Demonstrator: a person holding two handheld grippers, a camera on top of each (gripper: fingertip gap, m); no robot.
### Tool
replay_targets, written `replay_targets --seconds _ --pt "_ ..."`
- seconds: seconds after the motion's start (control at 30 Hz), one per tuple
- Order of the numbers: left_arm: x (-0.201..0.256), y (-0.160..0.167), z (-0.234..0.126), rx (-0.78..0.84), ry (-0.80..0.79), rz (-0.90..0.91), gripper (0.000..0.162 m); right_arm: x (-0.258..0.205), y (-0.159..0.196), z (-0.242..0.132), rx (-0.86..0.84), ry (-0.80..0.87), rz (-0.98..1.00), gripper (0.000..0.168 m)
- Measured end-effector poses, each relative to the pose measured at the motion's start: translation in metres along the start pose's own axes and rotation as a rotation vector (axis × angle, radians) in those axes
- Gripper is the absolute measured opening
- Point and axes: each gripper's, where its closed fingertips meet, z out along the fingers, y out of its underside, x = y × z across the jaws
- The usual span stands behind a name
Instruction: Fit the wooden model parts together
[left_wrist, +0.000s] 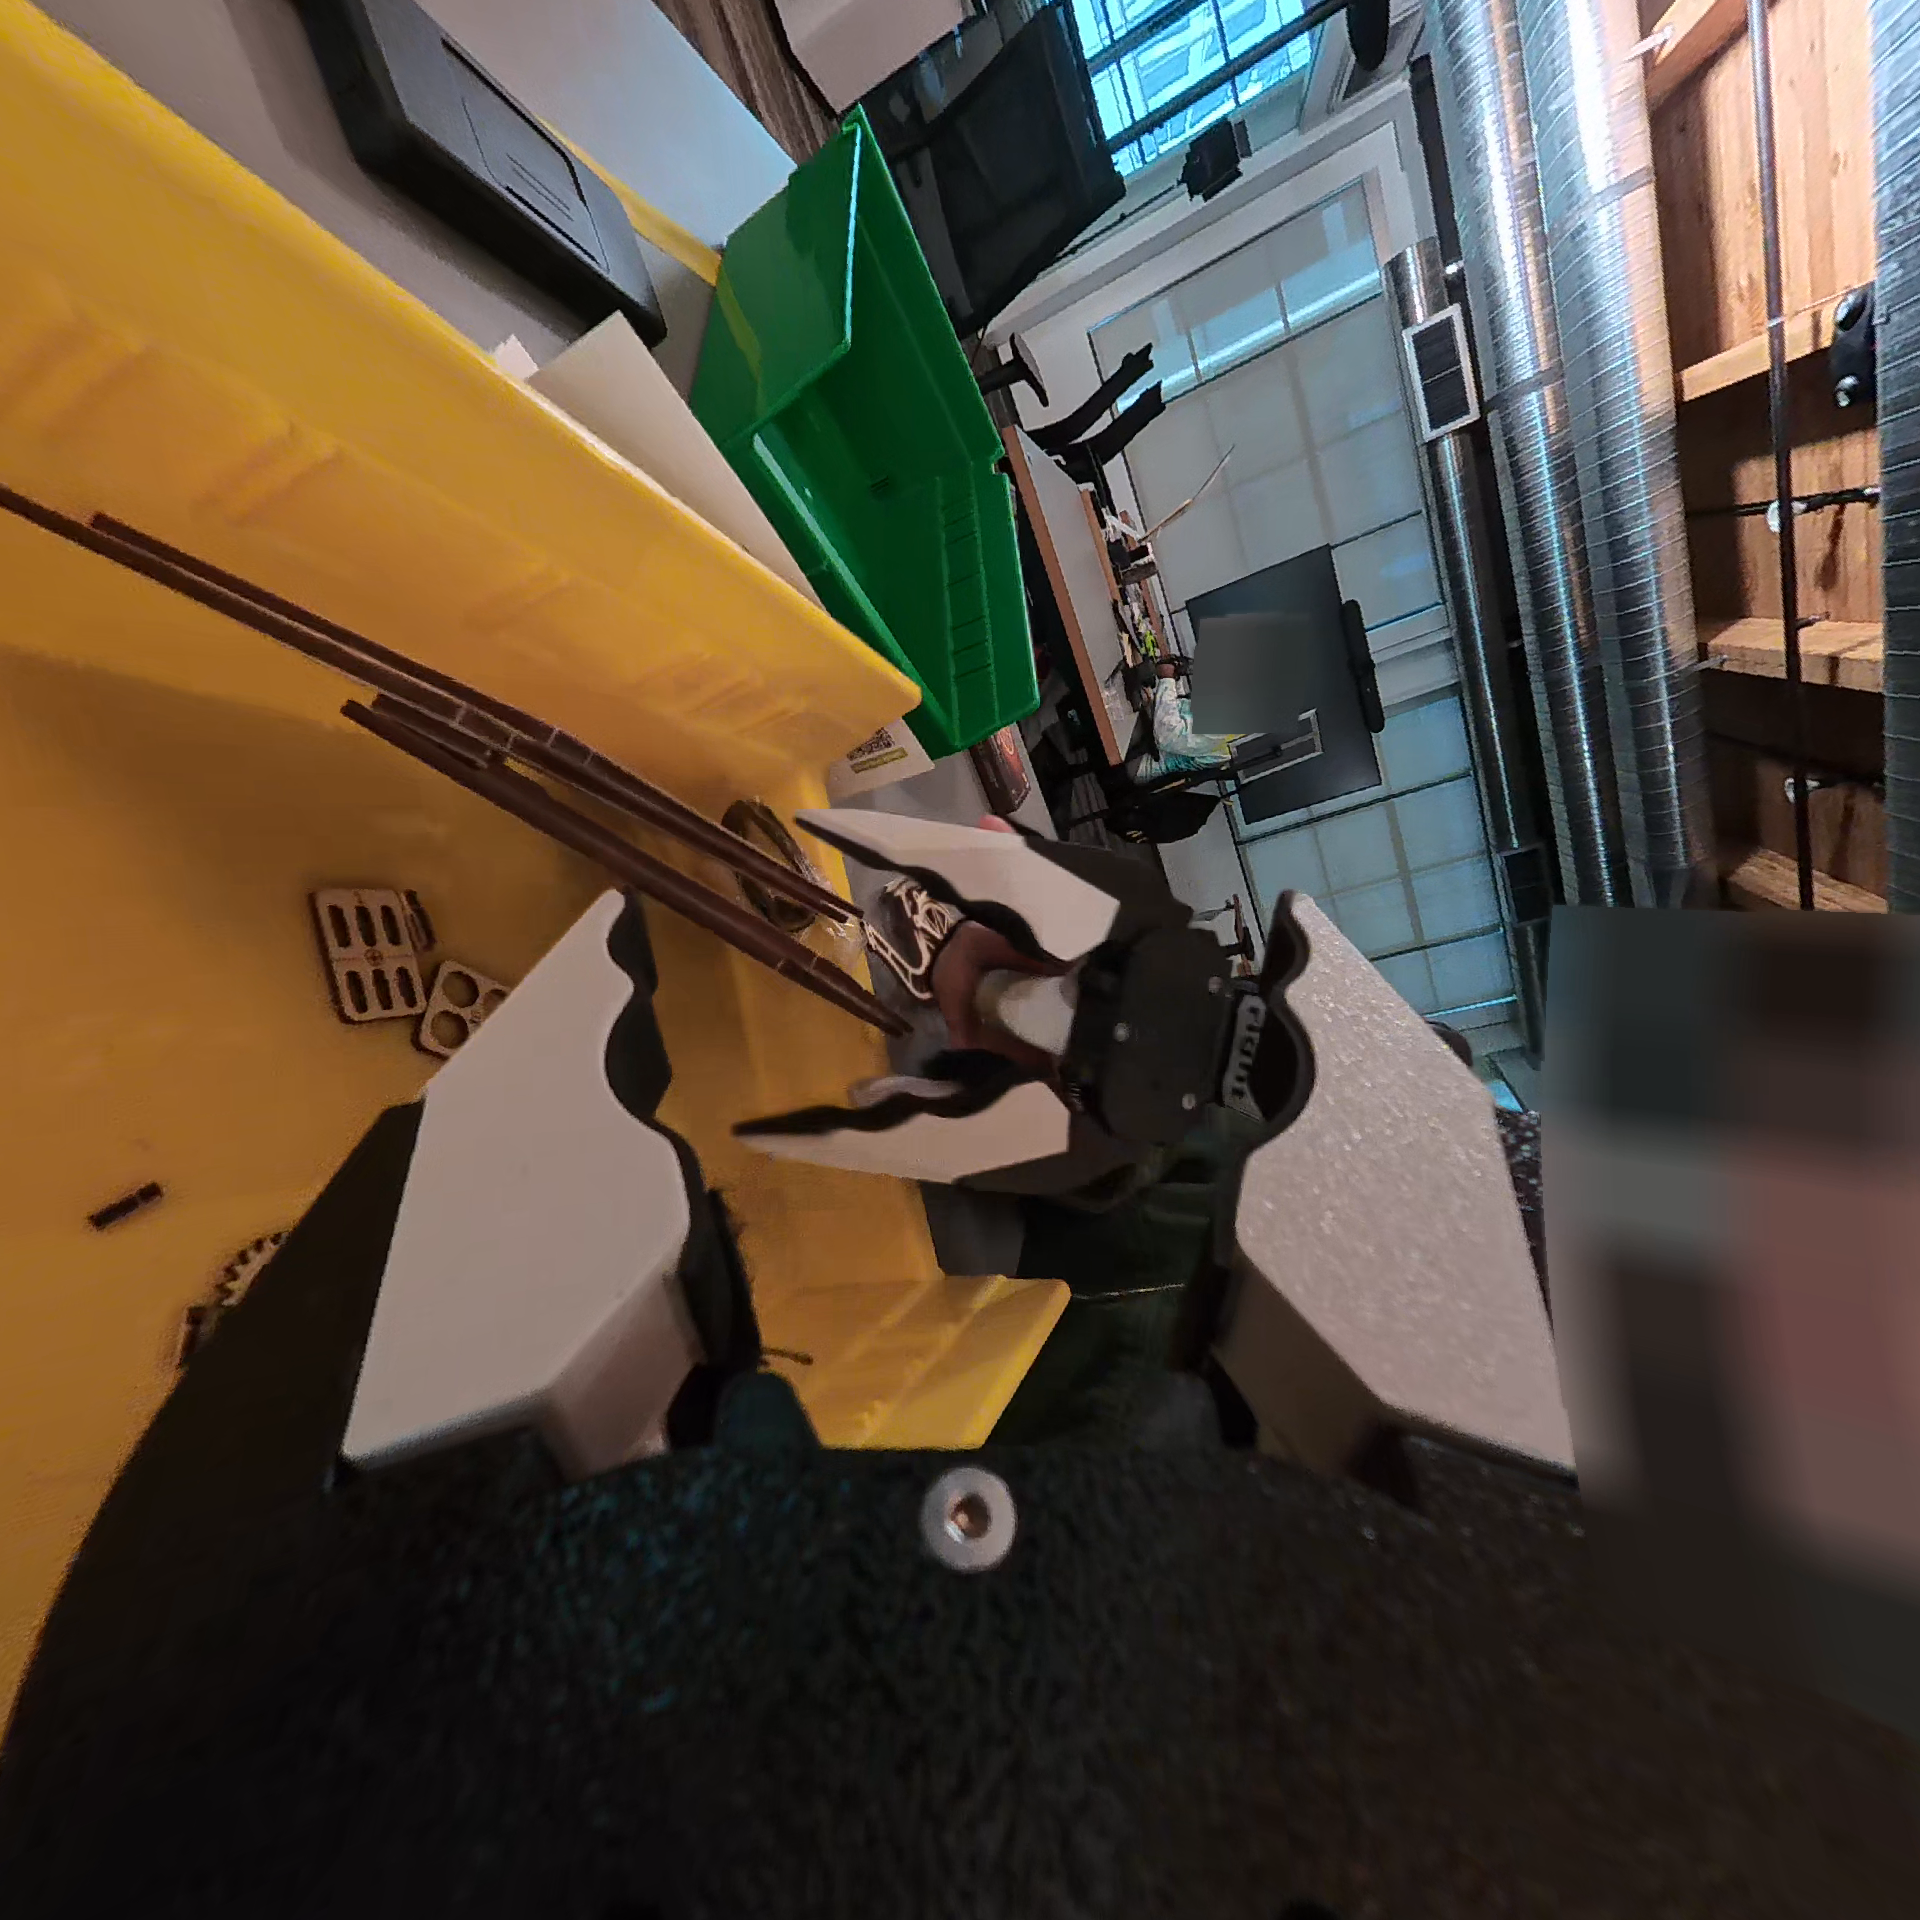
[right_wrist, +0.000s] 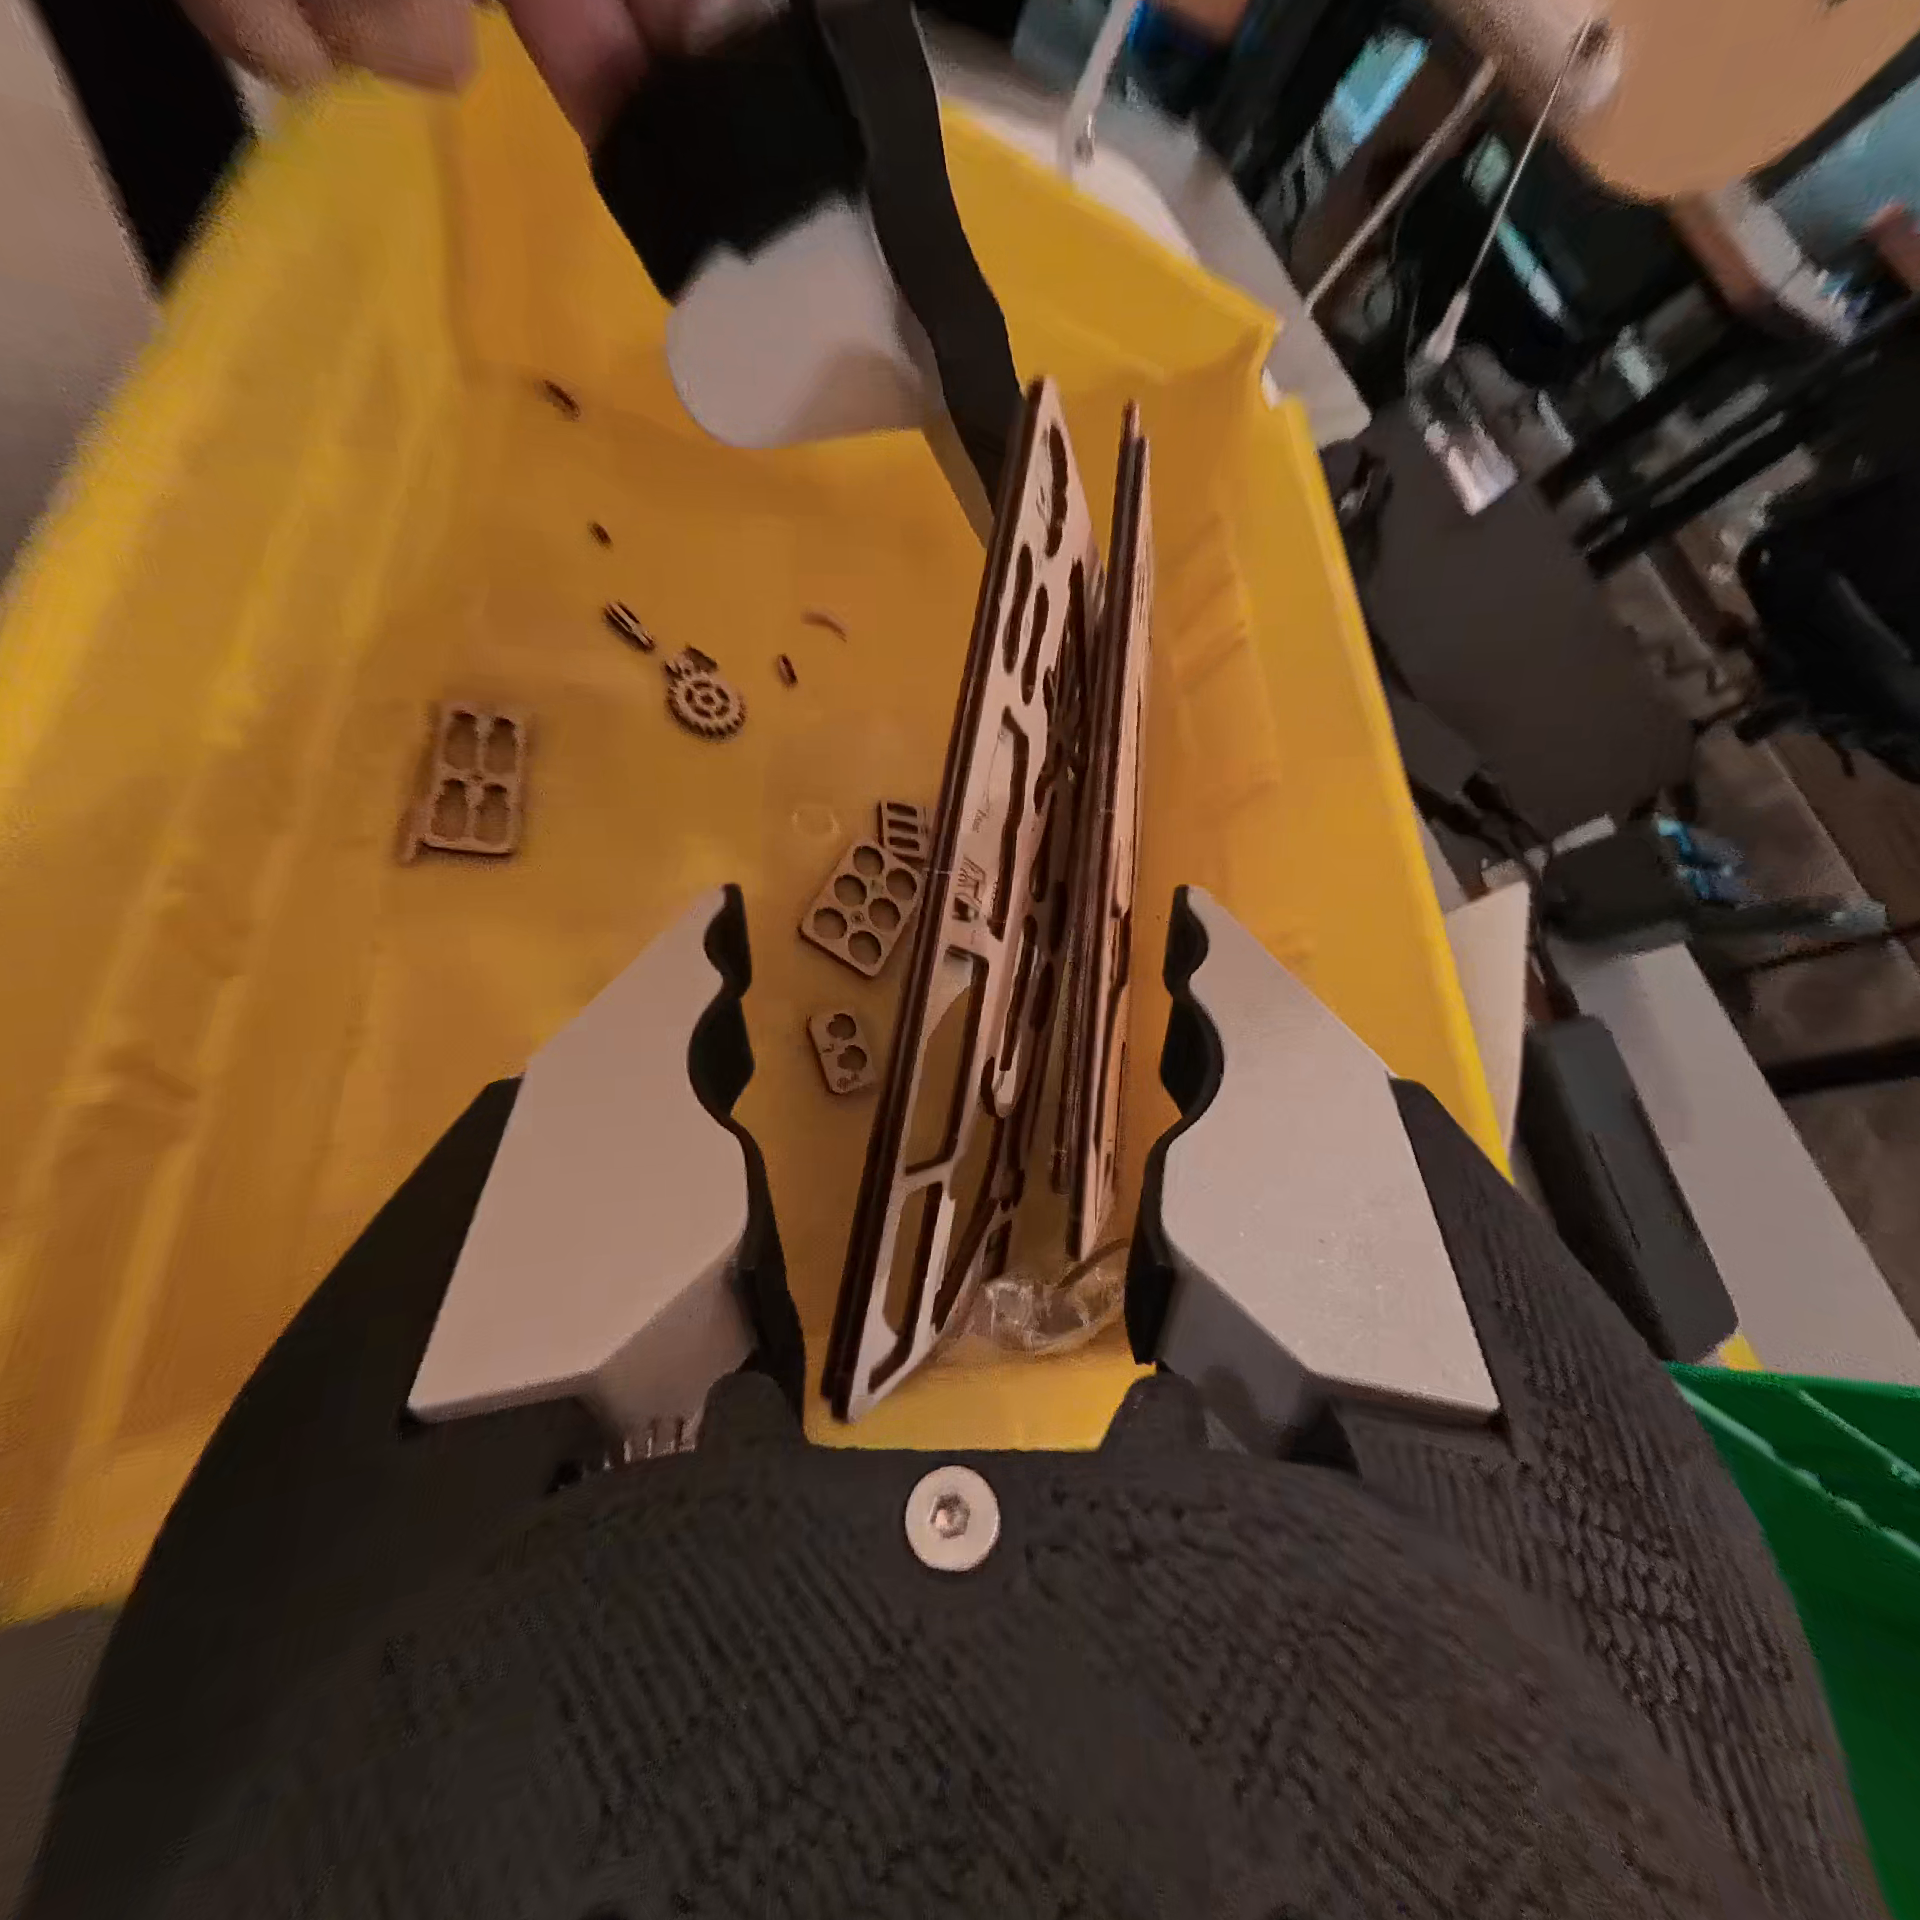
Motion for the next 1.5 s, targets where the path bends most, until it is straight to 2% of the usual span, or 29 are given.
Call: replay_targets --seconds 0.03,0.17,0.27,0.37,0.57,0.77,0.9,1.13,1.33,1.37,1.5 --pt "0.001 0.000 0.000 -0.001 0.005 0.000 0.114 0.002 0.006 0.005 -0.036 0.011 -0.006 0.074" --pt "0.000 0.005 -0.001 -0.020 0.008 0.000 0.115 0.011 0.018 0.010 -0.082 0.021 0.005 0.025" --pt "0.002 0.006 -0.001 -0.018 0.033 -0.005 0.113 0.023 0.019 0.007 -0.055 0.035 0.062 0.013" --pt "0.003 0.009 -0.001 -0.026 0.021 0.026 0.111 0.028 0.020 0.006 -0.025 0.009 0.141 0.013" --pt "-0.024 0.030 -0.006 -0.073 -0.227 0.166 0.107 0.043 0.022 0.001 0.042 0.010 0.243 0.012" --pt "-0.029 0.049 -0.004 -0.097 -0.327 0.238 0.108 0.050 0.020 -0.004 0.099 -0.021 0.328 0.012" --pt "-0.016 0.049 -0.008 -0.037 -0.251 0.207 0.106 0.051 0.020 -0.005 0.111 -0.035 0.348 0.012" --pt "-0.007 0.027 -0.035 0.125 -0.153 0.159 0.097 0.045 0.017 -0.006 0.131 -0.052 0.344 0.012" --pt "-0.020 0.029 -0.048 0.136 -0.195 0.137 0.100 0.041 0.015 -0.005 0.143 -0.065 0.336 0.012" --pt "-0.019 0.030 -0.049 0.138 -0.168 0.138 0.091 0.040 0.014 -0.005 0.144 -0.066 0.332 0.012" --pt "-0.004 0.027 -0.056 0.202 -0.074 0.124 0.089 0.037 0.013 -0.005 0.147 -0.070 0.317 0.012"
